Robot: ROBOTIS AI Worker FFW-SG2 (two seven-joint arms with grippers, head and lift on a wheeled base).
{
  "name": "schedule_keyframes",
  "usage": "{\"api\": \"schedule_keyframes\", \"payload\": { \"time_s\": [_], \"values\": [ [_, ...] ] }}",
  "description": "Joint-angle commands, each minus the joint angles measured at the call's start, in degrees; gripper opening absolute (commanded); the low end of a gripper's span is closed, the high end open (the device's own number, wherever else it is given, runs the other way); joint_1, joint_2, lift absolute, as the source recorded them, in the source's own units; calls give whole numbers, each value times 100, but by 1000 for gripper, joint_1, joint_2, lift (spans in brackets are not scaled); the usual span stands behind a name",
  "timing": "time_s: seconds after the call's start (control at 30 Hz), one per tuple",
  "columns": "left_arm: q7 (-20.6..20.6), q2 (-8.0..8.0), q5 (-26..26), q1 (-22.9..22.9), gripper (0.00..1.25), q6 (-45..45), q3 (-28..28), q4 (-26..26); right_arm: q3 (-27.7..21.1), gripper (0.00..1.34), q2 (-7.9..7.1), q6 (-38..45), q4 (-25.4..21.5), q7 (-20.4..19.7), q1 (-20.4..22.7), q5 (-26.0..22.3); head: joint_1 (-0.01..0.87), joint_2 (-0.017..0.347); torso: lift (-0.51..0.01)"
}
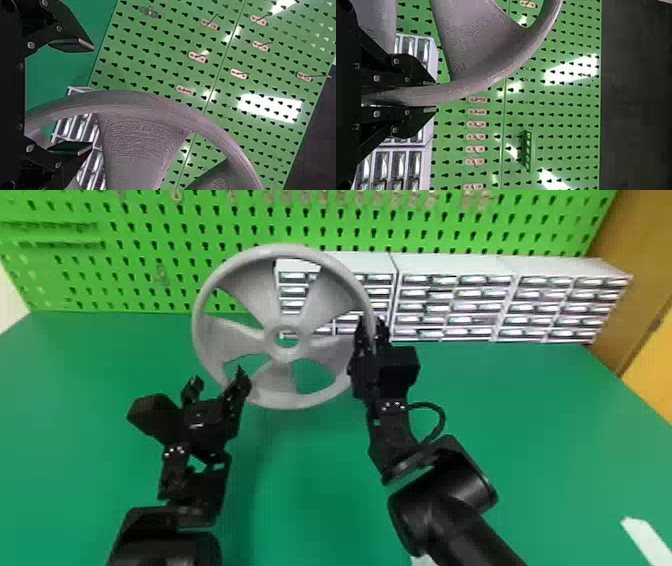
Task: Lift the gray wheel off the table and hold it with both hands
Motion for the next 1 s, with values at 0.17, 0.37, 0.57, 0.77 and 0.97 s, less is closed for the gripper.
{"api": "schedule_keyframes", "payload": {
  "time_s": [0.17,0.37,0.57,0.77,0.97],
  "values": [
    [45,0,-41,-113,851,-103,-19,95,1,164,-13,0,0,0,-6,0,711,15,-98],
    [124,0,-41,-95,813,-120,-45,95,-8,164,-13,0,0,0,-6,-9,711,15,-98],
    [177,0,-5,-78,683,-173,-89,95,-17,164,-22,9,0,0,-14,-18,711,15,-98],
    [484,0,56,-69,517,-208,-221,95,-8,164,-22,9,0,0,-14,-9,711,15,-98],
    [862,-9,109,-122,394,-270,-476,95,1,164,-22,0,0,0,-23,-9,711,15,-98]
  ]
}}
